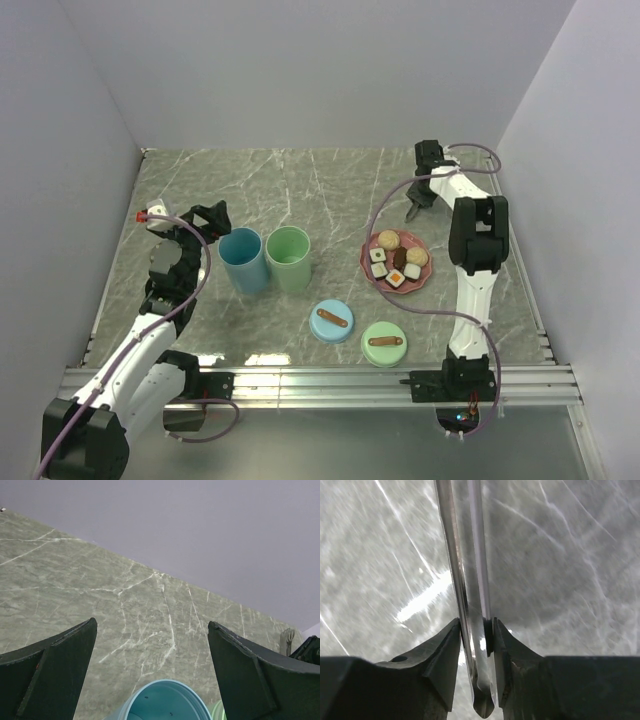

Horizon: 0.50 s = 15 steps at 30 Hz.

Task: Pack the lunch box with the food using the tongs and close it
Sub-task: Grab the clamp with the right arm

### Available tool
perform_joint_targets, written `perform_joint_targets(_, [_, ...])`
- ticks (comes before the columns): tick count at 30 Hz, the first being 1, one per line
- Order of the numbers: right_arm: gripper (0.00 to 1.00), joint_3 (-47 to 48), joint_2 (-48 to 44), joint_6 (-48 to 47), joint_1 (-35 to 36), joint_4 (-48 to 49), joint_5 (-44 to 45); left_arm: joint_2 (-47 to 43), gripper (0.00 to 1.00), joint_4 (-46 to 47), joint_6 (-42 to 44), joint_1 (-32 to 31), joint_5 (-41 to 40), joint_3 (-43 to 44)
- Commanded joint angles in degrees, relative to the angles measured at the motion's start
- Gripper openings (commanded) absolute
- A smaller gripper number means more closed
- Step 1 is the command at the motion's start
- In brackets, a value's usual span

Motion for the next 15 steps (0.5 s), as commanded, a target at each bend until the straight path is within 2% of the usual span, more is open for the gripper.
perform_joint_targets(1, [0.38, -5.0, -5.4, -1.5, 0.3, 3.6, 0.6, -0.6, 0.99, 1.9, -0.3, 0.3, 0.7, -0.1])
perform_joint_targets(15, [0.42, -20.3, -23.3, -5.1, 5.3, 8.7, 5.1, 1.1, 0.99, 2.8, -0.3, 0.3, 1.6, 0.2])
